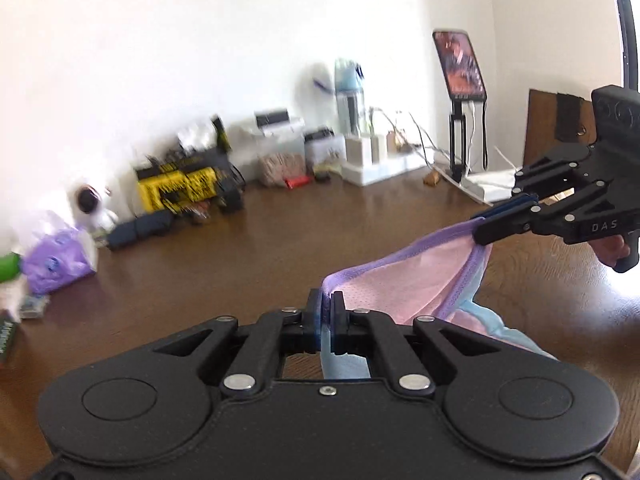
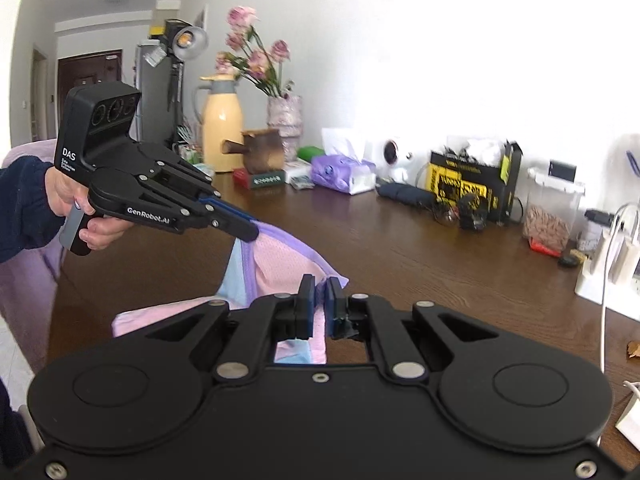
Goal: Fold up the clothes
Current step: 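Grasp the lavender-trimmed edge with the left gripper while the right gripper grasps beside it, then fold the grasped edge over the bundle with both grippers and release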
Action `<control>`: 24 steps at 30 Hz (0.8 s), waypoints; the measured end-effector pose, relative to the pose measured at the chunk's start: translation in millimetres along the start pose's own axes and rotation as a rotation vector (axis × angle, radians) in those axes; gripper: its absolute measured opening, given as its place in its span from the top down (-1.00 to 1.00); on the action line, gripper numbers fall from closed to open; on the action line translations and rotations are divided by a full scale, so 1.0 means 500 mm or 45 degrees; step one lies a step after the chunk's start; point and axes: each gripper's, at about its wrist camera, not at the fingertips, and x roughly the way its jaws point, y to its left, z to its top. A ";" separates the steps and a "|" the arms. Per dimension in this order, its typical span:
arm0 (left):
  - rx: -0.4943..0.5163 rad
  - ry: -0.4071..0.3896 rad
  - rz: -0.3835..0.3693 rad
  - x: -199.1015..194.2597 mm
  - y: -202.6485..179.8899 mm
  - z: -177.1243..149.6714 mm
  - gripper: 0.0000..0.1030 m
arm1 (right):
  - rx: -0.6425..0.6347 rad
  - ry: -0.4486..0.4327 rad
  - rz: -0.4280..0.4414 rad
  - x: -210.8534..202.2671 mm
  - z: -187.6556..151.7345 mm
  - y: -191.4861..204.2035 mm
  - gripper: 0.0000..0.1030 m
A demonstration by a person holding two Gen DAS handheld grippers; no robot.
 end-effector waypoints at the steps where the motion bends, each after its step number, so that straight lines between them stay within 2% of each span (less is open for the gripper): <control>1: 0.018 -0.029 0.020 -0.019 -0.017 -0.008 0.93 | -0.013 -0.013 -0.001 -0.013 -0.001 0.008 0.85; 4: 0.137 -0.088 0.038 -0.061 -0.070 -0.046 0.93 | -0.059 -0.035 0.020 -0.048 -0.008 0.033 0.84; 7: 0.231 -0.069 0.001 -0.083 -0.110 -0.092 0.92 | -0.171 -0.003 0.024 -0.064 -0.026 0.068 0.83; 9: 0.237 -0.038 -0.025 -0.092 -0.123 -0.119 0.92 | -0.267 0.052 0.036 -0.068 -0.048 0.101 0.83; 13: 0.217 0.032 -0.023 -0.098 -0.128 -0.152 0.92 | -0.305 0.154 0.119 -0.071 -0.082 0.146 0.79; 15: 0.205 0.062 -0.014 -0.102 -0.125 -0.166 0.91 | -0.341 0.216 0.161 -0.070 -0.096 0.168 0.57; 16: 0.212 0.079 -0.028 -0.104 -0.127 -0.173 0.90 | -0.376 0.252 0.170 -0.070 -0.103 0.181 0.30; 17: 0.223 0.077 -0.023 -0.109 -0.131 -0.180 0.89 | -0.396 0.268 0.168 -0.070 -0.108 0.188 0.15; 18: 0.233 0.075 -0.021 -0.114 -0.134 -0.186 0.88 | -0.407 0.272 0.169 -0.073 -0.111 0.192 -0.20; 19: 0.237 0.074 -0.039 -0.123 -0.134 -0.190 0.85 | -0.419 0.276 0.169 -0.076 -0.115 0.197 -0.40; 20: 0.241 0.074 -0.057 -0.131 -0.134 -0.193 0.82 | -0.421 0.276 0.175 -0.080 -0.116 0.199 -0.42; 21: 0.244 0.070 -0.075 -0.140 -0.133 -0.197 0.69 | -0.411 0.271 0.189 -0.085 -0.113 0.199 -0.42; 23: 0.225 0.029 -0.120 -0.161 -0.119 -0.195 0.29 | -0.392 0.258 0.211 -0.095 -0.107 0.197 -0.42; 24: 0.202 0.008 -0.140 -0.166 -0.108 -0.192 -0.06 | -0.374 0.229 0.211 -0.101 -0.099 0.190 -0.42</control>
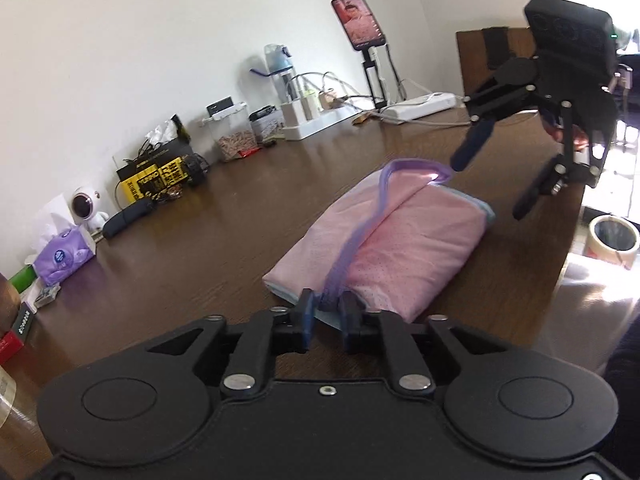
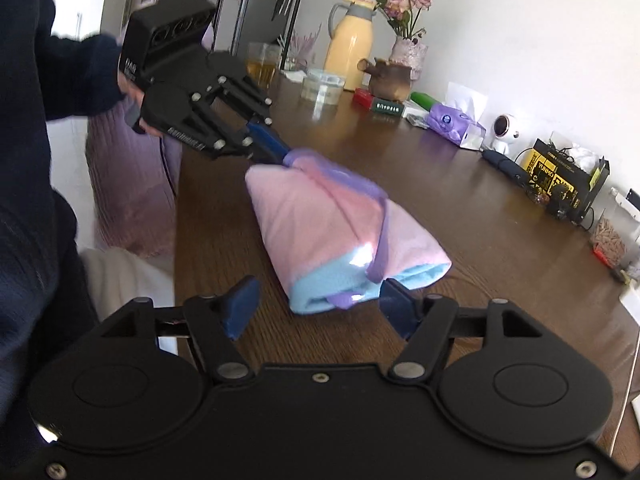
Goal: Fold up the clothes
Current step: 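Fold the grasped edge over the bundle with both grippers and release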
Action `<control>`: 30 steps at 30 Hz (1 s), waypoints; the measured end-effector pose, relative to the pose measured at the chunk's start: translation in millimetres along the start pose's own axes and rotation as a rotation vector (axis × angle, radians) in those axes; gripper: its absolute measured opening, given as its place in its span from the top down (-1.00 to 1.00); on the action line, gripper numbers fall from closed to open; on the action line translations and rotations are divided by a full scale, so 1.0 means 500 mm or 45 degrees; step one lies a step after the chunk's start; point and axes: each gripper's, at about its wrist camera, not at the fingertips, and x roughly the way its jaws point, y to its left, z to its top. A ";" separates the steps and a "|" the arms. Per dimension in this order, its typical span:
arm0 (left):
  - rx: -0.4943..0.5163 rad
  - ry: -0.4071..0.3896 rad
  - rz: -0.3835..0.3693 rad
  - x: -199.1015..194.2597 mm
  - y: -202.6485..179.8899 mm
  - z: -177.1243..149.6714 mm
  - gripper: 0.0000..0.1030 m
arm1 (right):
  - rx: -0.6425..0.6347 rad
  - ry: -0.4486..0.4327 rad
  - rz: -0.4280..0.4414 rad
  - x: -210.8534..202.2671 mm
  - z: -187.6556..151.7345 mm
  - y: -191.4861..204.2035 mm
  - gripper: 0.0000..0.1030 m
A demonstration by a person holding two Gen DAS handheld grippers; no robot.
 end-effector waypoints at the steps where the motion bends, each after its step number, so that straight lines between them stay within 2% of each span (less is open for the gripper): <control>1: -0.020 -0.023 -0.018 -0.005 0.011 0.002 -0.21 | 0.025 -0.042 -0.004 -0.010 0.007 -0.010 -0.42; 5: -0.049 -0.078 -0.113 -0.005 0.050 0.021 -0.22 | 0.120 -0.167 0.006 -0.015 0.033 -0.046 -0.42; 9: 0.009 -0.054 -0.206 0.036 0.024 0.040 -0.23 | -0.007 -0.091 -0.025 0.037 0.052 -0.036 -0.40; 10: 0.067 -0.046 -0.251 0.052 0.001 0.043 -0.23 | -0.048 -0.062 -0.024 0.056 0.056 -0.032 -0.35; 12: 0.155 -0.035 -0.286 0.067 -0.030 0.040 -0.23 | -0.076 -0.038 0.006 0.084 0.066 -0.033 -0.07; 13: 0.205 -0.027 -0.287 0.077 -0.046 0.037 -0.23 | -0.070 -0.023 0.031 0.097 0.071 -0.038 0.23; 14: 0.206 -0.021 -0.281 0.083 -0.050 0.034 -0.23 | -0.056 0.005 0.052 0.110 0.075 -0.045 0.33; 16: 0.210 -0.009 -0.269 0.095 -0.059 0.029 -0.23 | -0.044 0.047 0.069 0.126 0.076 -0.054 0.76; 19: 0.198 -0.006 -0.228 0.102 -0.060 0.025 -0.23 | -0.039 0.017 0.089 0.116 0.079 -0.054 0.86; 25: 0.175 0.007 -0.200 0.100 -0.050 0.025 -0.23 | -0.038 -0.077 0.100 0.072 0.085 -0.033 0.86; 28: 0.199 0.010 -0.195 0.094 -0.057 0.021 -0.23 | -0.052 -0.067 0.139 0.061 0.080 -0.007 0.86; 30: 0.203 0.015 -0.203 0.094 -0.058 0.020 -0.23 | -0.075 -0.019 0.147 0.073 0.071 0.011 0.86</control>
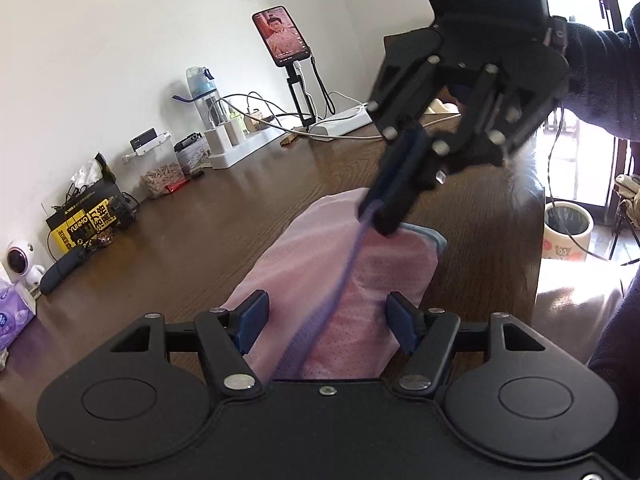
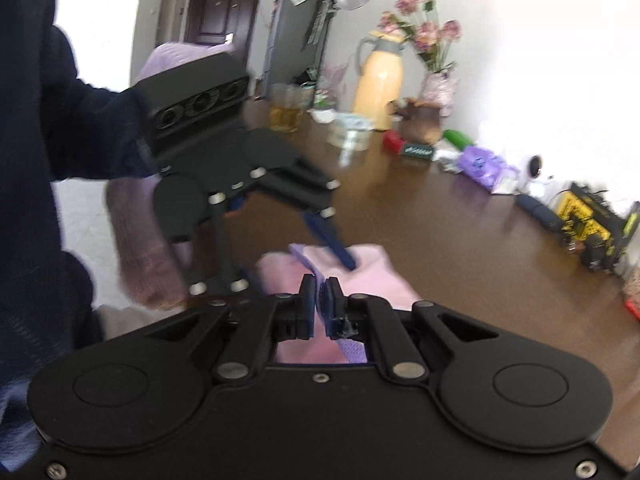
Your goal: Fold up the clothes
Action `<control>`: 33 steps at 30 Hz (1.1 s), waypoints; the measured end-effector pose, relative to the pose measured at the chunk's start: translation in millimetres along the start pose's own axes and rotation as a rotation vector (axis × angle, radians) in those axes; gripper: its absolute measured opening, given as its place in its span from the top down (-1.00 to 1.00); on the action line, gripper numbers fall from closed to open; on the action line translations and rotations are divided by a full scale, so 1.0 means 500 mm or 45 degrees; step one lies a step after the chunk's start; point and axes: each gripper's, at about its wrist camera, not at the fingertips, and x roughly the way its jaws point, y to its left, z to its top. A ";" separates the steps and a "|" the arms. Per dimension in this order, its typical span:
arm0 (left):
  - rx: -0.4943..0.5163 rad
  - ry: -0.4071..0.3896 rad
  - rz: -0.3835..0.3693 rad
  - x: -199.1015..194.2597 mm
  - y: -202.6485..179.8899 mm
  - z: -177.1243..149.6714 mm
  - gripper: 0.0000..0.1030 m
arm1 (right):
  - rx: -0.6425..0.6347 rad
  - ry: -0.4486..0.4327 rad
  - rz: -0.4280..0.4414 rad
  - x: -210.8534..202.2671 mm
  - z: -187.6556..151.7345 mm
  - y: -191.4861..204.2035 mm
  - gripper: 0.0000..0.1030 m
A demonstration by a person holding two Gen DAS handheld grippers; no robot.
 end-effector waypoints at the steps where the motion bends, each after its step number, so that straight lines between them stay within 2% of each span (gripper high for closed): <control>1: 0.004 -0.002 -0.009 -0.002 -0.001 0.000 -0.23 | -0.008 0.024 0.000 0.007 -0.004 0.005 0.86; 3: 0.010 -0.009 -0.033 -0.009 -0.003 0.000 -0.23 | -0.010 0.054 0.000 0.015 -0.012 0.013 0.86; 5: -0.017 -0.058 -0.134 -0.035 0.005 -0.001 -0.23 | -0.006 0.073 0.008 0.023 -0.023 0.021 0.86; 9: -0.207 -0.142 -0.147 -0.058 0.050 -0.001 -0.40 | -0.039 0.080 -0.014 0.031 -0.035 0.037 0.83; 10: -0.253 -0.157 -0.143 -0.061 0.061 -0.001 -0.40 | -0.044 0.077 -0.017 0.034 -0.037 0.039 0.78; 12: -0.307 -0.113 -0.030 -0.041 0.071 -0.001 -0.40 | -0.050 0.075 -0.016 0.036 -0.039 0.043 0.56; 14: -0.263 -0.075 0.007 -0.025 0.066 -0.007 -0.40 | -0.069 0.081 -0.018 0.034 -0.038 0.051 0.32; 17: -0.185 -0.023 0.002 -0.015 0.047 -0.018 -0.40 | -0.104 0.096 -0.022 0.024 -0.030 0.060 0.24; 20: -0.170 -0.004 0.010 -0.014 0.041 -0.023 -0.40 | -0.070 0.048 -0.016 -0.003 -0.018 0.048 0.12; 21: -0.171 -0.004 0.011 -0.015 0.041 -0.024 -0.40 | -0.051 0.026 -0.037 -0.009 -0.013 0.039 0.04; 22: -0.171 0.003 0.015 -0.016 0.043 -0.025 -0.40 | -0.028 0.004 -0.077 -0.016 -0.008 0.027 -0.15; 23: -0.169 0.007 0.020 -0.015 0.044 -0.026 -0.41 | -0.005 -0.019 -0.117 -0.023 -0.003 0.014 -0.21; 26: -0.178 0.014 0.028 -0.017 0.046 -0.032 -0.41 | 0.020 -0.022 -0.237 -0.012 0.003 -0.021 -0.21; 31: -0.198 0.015 0.033 -0.020 0.045 -0.035 -0.42 | -0.003 0.067 -0.170 0.036 -0.024 -0.018 -0.22; 33: -0.213 0.016 0.024 -0.019 0.044 -0.036 -0.43 | -0.018 0.086 -0.175 0.040 -0.039 -0.006 -0.30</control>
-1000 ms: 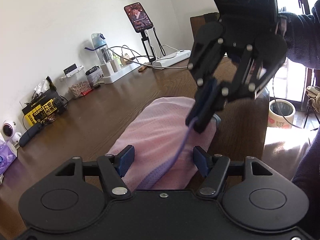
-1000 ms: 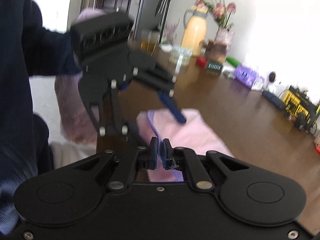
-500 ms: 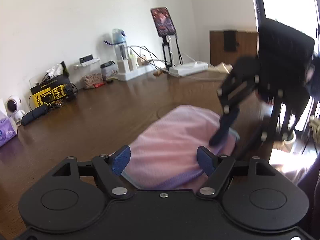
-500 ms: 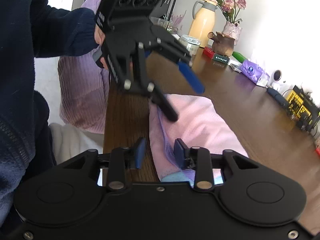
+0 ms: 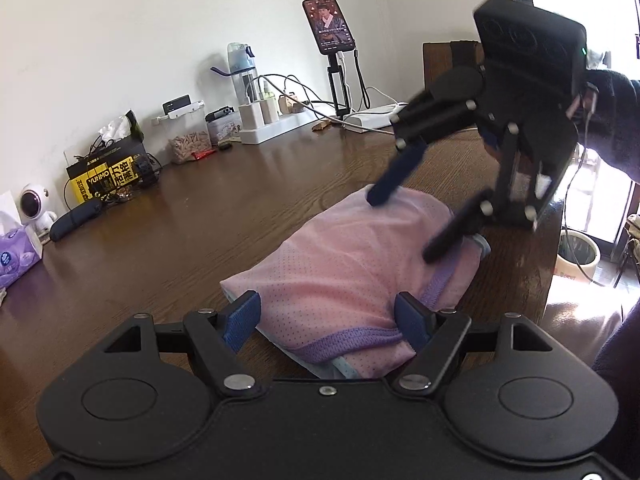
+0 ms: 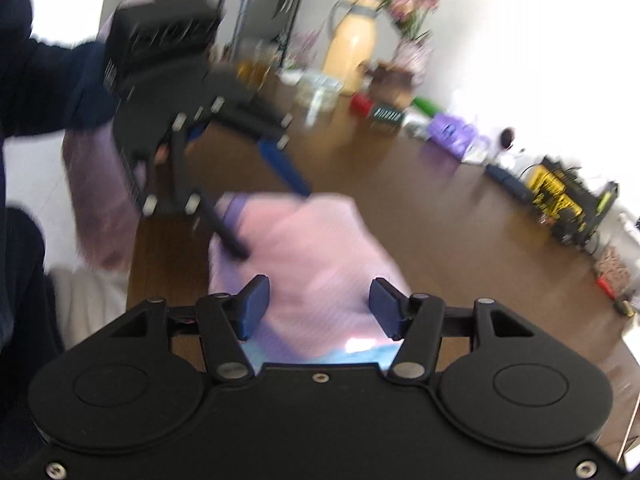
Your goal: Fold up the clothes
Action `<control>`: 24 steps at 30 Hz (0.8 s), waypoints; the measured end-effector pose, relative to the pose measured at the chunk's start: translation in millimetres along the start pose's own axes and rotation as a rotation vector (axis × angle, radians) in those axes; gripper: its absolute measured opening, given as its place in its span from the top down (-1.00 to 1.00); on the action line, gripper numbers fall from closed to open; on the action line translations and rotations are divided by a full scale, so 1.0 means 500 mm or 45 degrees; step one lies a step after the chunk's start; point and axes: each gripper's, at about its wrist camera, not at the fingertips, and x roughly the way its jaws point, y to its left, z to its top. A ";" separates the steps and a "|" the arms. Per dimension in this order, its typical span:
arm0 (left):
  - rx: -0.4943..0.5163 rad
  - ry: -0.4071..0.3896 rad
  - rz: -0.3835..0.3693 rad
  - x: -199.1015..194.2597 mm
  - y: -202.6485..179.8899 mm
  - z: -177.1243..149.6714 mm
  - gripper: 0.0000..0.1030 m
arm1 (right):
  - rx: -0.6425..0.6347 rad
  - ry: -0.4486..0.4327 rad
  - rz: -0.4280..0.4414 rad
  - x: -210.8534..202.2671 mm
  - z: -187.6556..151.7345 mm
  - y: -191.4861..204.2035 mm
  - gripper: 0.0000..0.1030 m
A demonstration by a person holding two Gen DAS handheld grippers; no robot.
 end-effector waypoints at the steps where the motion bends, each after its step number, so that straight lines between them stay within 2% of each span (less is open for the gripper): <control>1: -0.010 0.000 -0.005 0.001 -0.001 0.000 -0.43 | 0.016 -0.013 -0.022 -0.003 -0.009 0.003 -0.40; 4: -0.017 0.000 -0.014 0.002 -0.005 0.003 -0.43 | 0.084 -0.008 -0.059 -0.008 -0.019 0.001 -0.51; 7: -0.005 0.011 -0.031 0.003 -0.007 0.005 -0.44 | 0.112 -0.003 -0.063 -0.006 -0.019 0.000 -0.51; 12: -0.053 0.021 -0.052 0.006 0.004 0.003 -0.46 | 0.161 -0.001 -0.045 -0.001 -0.024 -0.013 -0.51; 16: -0.077 0.018 -0.008 0.004 0.001 -0.002 -0.62 | 0.213 0.003 -0.038 0.002 -0.030 -0.027 -0.62; 24: -0.106 0.020 -0.022 0.002 0.008 -0.001 -0.64 | 0.185 0.002 -0.070 0.003 -0.034 -0.022 -0.69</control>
